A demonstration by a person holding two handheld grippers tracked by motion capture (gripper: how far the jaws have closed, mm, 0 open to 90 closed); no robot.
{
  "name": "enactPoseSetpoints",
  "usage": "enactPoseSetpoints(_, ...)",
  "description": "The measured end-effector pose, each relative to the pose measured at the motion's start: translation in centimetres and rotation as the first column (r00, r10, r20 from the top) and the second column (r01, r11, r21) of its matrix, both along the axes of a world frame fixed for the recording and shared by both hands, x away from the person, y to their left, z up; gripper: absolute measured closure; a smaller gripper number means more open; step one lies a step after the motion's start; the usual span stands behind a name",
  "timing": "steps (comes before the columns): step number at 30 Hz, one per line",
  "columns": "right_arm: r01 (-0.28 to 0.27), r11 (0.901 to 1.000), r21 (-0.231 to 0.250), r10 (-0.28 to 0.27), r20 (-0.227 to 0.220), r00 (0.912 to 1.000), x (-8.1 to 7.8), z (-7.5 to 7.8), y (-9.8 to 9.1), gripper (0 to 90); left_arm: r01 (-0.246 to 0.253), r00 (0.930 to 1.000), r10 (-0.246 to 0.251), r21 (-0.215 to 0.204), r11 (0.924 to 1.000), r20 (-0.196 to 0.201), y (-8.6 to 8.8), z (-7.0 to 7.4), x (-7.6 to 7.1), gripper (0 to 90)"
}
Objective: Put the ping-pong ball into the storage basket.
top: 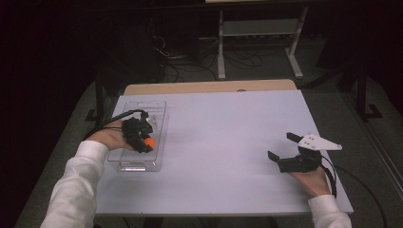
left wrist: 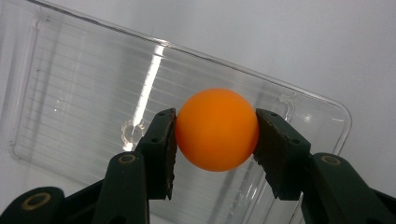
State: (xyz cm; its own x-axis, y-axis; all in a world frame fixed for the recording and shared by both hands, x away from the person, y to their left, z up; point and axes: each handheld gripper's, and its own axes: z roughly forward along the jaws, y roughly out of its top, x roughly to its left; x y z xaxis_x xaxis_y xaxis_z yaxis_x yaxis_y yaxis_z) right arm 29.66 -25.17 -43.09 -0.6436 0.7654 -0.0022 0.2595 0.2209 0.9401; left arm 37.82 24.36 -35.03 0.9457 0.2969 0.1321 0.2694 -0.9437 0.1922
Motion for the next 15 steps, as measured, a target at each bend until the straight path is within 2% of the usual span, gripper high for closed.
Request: enactPoseSetpoints(15, -0.001, 1.0000, -0.002, 0.001, 0.000, 1.0000, 0.0, 0.0, 0.0, 0.0, -0.003, 0.9998, 0.003, -0.003, 1.0000, -0.020, 0.1, -1.2, 0.1, 50.9)
